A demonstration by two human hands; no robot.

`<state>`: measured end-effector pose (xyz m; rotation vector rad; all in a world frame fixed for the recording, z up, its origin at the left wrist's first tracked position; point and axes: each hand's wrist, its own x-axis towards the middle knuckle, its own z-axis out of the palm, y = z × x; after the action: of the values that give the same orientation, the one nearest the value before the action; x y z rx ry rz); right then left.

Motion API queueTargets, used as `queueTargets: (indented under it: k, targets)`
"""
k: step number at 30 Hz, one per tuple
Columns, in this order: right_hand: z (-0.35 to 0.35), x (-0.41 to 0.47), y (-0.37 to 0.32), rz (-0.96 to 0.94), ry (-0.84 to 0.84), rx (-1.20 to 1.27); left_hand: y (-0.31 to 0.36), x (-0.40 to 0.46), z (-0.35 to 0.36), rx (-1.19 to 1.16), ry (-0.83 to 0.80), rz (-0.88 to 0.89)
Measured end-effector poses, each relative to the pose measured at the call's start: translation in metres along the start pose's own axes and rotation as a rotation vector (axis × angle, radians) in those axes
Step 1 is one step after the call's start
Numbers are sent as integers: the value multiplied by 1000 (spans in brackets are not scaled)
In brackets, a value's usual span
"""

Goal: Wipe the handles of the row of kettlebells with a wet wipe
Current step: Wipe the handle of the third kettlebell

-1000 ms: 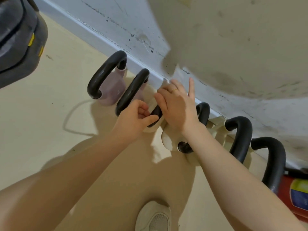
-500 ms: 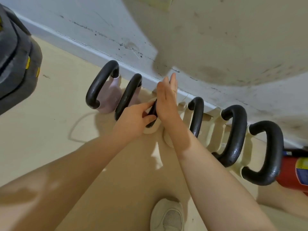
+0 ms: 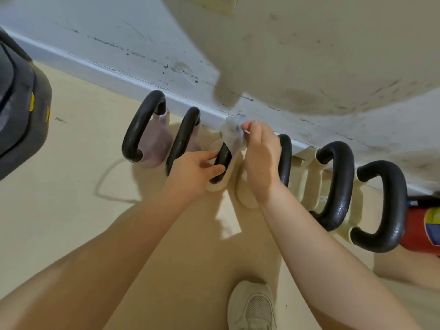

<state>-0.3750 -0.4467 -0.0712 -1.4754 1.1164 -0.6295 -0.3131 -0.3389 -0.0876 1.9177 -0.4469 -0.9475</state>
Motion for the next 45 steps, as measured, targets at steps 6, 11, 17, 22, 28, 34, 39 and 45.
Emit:
queueTargets:
  k: [6,11,17,22,28,34,39,45]
  targets:
    - [19,27,11,324,-189,-100,1,0,-3,6,-24,4]
    - [16,30,4,570,-198,211,2,1,-3,33,-29,10]
    - [17,37,-3,674,-204,459,1,1,-3,70,-38,-11]
    - [18,24,14,560,-326,354,-3,4,-3,67,-1,-39]
    - [2,-16,54,378,-471,366,-7,7,0,45,-5,17]
    - [3,-43,67,155,-424,238,-5,-2,-17,-176,-200,-99]
    - [0,-50,94,-134,-304,-346,10,-16,-12,-238,-162,-141]
    - [13,-65,78,-119,-188,-240,2,-20,-12,-265,-186,-154]
